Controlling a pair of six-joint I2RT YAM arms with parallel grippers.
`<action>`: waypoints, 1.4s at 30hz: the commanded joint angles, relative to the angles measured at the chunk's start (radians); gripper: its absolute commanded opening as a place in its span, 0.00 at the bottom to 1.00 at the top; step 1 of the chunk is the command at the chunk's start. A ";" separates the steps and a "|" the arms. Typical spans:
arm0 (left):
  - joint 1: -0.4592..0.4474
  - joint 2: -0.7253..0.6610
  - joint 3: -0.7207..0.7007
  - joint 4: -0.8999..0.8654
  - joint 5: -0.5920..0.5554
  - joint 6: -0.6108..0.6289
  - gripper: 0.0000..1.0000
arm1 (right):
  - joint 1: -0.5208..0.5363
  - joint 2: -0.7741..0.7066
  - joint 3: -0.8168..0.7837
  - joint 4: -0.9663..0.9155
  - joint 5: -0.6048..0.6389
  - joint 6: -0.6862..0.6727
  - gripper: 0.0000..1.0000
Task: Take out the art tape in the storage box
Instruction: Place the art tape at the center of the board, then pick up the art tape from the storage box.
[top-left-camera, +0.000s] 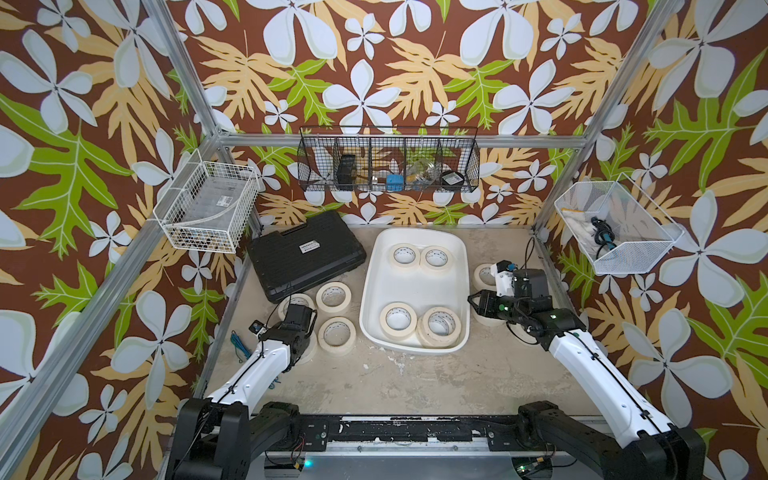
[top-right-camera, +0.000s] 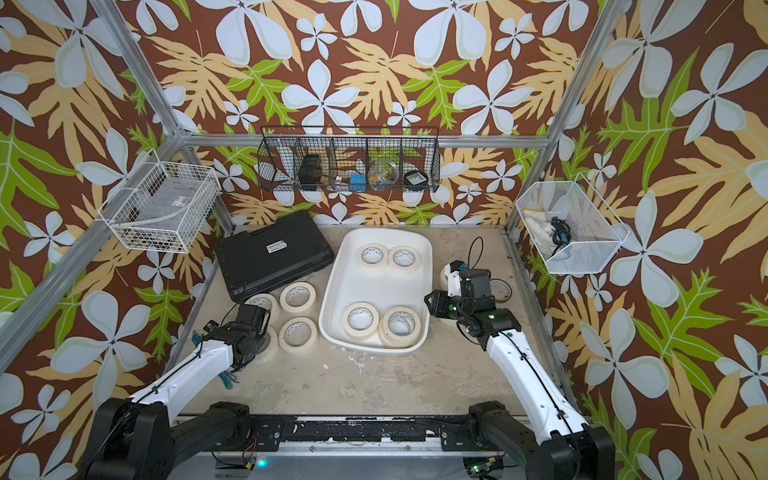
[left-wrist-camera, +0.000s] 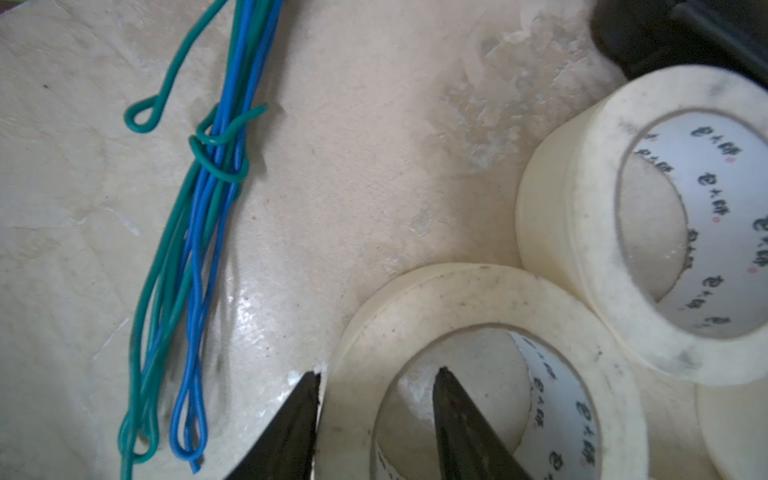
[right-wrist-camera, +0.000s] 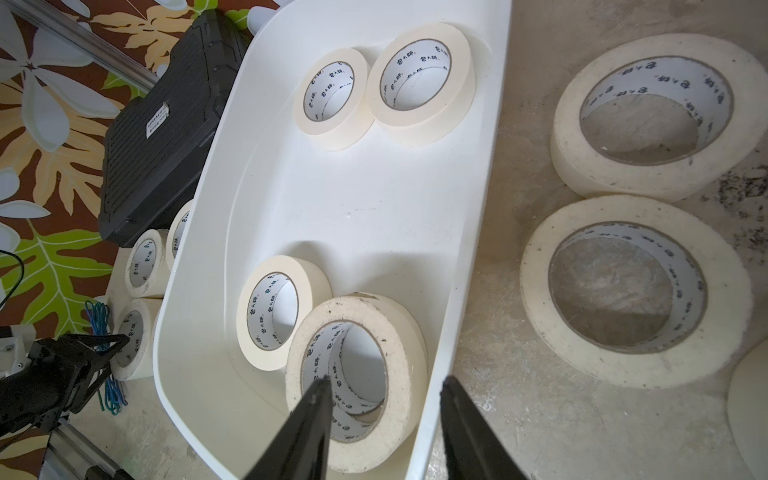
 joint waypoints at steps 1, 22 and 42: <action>0.001 -0.020 0.006 -0.003 -0.020 0.000 0.61 | 0.008 0.002 0.007 0.007 0.018 0.007 0.46; 0.002 -0.231 0.286 -0.065 0.196 0.484 0.76 | 0.178 0.247 0.249 0.028 0.176 0.015 0.46; 0.001 -0.292 0.338 -0.029 0.536 0.686 0.82 | 0.215 0.870 0.744 -0.042 0.322 -0.162 0.46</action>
